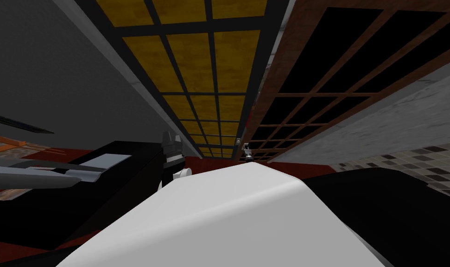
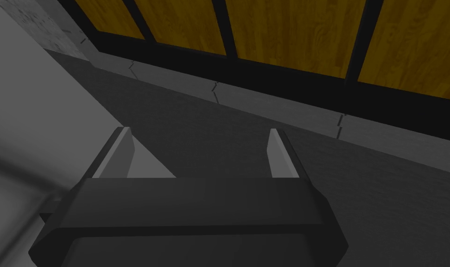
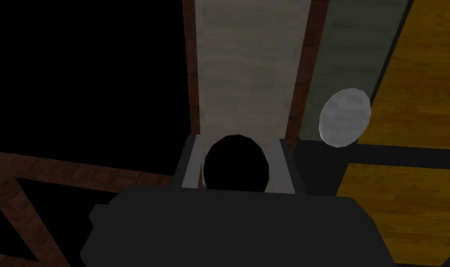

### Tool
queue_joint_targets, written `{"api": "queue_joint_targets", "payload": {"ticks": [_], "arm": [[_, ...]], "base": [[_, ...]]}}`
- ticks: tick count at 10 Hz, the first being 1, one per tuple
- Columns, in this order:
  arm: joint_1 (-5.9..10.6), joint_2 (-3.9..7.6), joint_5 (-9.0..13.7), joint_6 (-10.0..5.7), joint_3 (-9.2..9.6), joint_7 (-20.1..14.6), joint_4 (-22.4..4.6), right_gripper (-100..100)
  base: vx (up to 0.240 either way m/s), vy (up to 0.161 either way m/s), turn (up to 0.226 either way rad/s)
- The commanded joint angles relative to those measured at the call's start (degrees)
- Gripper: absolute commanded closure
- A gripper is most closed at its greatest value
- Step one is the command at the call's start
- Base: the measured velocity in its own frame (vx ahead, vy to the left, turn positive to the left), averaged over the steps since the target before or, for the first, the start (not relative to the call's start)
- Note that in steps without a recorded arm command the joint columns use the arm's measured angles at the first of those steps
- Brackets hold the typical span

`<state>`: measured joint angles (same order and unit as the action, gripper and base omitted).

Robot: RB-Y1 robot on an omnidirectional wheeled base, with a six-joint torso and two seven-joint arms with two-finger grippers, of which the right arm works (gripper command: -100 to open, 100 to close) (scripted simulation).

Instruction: Pull the door open

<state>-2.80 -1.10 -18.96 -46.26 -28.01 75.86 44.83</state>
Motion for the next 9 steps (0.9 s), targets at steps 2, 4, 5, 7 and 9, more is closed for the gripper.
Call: {"api": "queue_joint_targets", "payload": {"ticks": [2, 4, 5, 7, 9], "arm": [[-2.18, 0.22, 0.10, 1.39, -0.13, -1.05, 1.18, 100], [-3.06, 0.52, 0.33, 1.46, -0.29, -1.68, 0.93, 100], [-3.50, 0.71, 0.53, 1.48, -0.30, -2.29, 0.86, 100], [-4.38, 1.08, 0.93, 1.53, -0.31, -3.51, 0.71, 100], [-5.26, 1.45, 1.32, 1.58, -0.33, -4.73, 0.55, 100]], "base": [[-0.099, 0.025, -0.022], [-0.104, 0.029, -0.018], [-0.061, 0.016, -0.017], [-0.064, 0.020, -0.004], [-0.086, 0.031, -0.015]]}}
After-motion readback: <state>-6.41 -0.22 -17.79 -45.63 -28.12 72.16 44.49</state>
